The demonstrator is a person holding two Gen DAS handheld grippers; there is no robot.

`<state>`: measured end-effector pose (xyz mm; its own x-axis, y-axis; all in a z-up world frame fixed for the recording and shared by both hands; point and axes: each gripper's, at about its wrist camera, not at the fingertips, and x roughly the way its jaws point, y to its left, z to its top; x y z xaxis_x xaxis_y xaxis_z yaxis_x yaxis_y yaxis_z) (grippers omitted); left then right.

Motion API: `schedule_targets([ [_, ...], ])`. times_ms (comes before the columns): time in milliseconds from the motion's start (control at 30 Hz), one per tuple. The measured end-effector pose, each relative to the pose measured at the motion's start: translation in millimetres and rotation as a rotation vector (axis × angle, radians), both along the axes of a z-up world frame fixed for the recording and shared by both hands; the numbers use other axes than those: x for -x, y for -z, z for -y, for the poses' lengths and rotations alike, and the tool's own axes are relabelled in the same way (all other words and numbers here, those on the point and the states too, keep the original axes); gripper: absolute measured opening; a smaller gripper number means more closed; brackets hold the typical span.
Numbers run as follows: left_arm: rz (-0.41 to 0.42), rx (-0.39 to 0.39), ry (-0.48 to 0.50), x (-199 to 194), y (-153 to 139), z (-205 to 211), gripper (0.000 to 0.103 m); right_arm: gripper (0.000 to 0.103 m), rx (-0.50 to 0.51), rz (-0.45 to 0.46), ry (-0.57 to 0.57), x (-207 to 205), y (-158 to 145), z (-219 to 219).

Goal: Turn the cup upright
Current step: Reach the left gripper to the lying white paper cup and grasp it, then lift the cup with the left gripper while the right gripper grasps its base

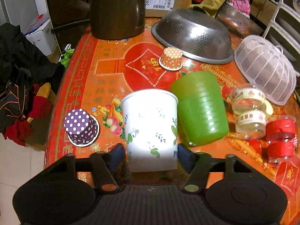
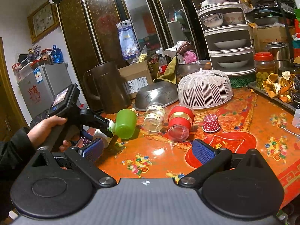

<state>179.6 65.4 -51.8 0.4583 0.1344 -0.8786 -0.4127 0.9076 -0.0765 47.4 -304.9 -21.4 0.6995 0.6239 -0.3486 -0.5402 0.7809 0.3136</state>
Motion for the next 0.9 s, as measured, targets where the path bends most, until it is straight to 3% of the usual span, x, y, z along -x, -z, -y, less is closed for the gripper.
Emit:
schedule_targets([
  [200,0.059,-0.005,0.031,29,-16,2,0.06,0.102,-0.001,0.001,-0.009,0,1,-1],
  [500,0.265,0.042,0.204,131,-72,52,0.06,0.102,-0.002,-0.045,-0.02,-5,11,-1],
  [700,0.27,0.153,0.32,175,-50,108,0.06,0.102,-0.014,-0.13,-0.019,-6,17,8],
  [900,0.19,0.242,0.354,172,-12,142,0.059,0.102,-0.045,-0.287,-0.016,-12,28,17],
])
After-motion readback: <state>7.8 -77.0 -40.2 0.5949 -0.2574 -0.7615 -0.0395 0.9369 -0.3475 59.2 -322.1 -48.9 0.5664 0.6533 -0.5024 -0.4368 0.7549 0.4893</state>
